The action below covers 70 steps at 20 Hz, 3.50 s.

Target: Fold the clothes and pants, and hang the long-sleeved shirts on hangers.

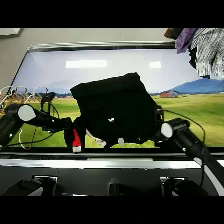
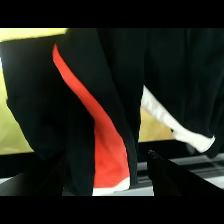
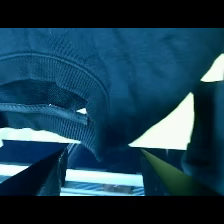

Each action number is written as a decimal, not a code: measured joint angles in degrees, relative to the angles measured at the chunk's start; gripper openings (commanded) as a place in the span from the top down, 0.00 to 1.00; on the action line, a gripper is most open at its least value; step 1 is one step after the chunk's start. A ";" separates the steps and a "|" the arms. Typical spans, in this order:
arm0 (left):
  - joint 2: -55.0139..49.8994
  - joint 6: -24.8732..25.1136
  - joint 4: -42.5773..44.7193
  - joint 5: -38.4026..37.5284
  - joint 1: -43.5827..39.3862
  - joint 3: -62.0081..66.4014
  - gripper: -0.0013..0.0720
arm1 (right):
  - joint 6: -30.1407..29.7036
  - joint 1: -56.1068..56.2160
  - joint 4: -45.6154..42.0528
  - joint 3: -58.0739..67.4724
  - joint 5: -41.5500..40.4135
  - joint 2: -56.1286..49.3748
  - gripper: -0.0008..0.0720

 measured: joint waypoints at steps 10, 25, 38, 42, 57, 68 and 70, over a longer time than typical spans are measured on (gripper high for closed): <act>0.66 0.35 0.09 -0.61 -4.00 -1.25 0.20 | 6.80 3.39 -5.57 -1.73 -3.80 -5.92 0.93; -14.25 -7.91 4.33 16.70 -36.30 -1.25 0.20 | 11.28 3.45 -2.93 0.98 10.84 4.00 0.93; -20.44 -13.97 5.01 22.71 -38.32 -1.05 0.93 | 11.47 3.48 -0.33 1.18 13.70 4.22 0.93; -20.11 -15.45 4.83 21.20 -37.79 1.22 0.93 | 11.45 3.48 -0.66 3.19 16.13 4.70 0.93; 5.14 -23.80 -4.74 7.91 -42.75 6.21 0.93 | 6.40 3.50 -14.78 39.56 25.53 3.58 0.93; -12.61 -23.52 -17.25 21.29 -43.08 6.21 0.93 | 12.11 3.50 -18.43 25.42 7.76 -6.91 0.88; -15.74 -22.38 -19.15 22.80 -41.70 6.21 0.93 | 14.84 3.50 -18.36 24.11 5.81 -9.57 0.68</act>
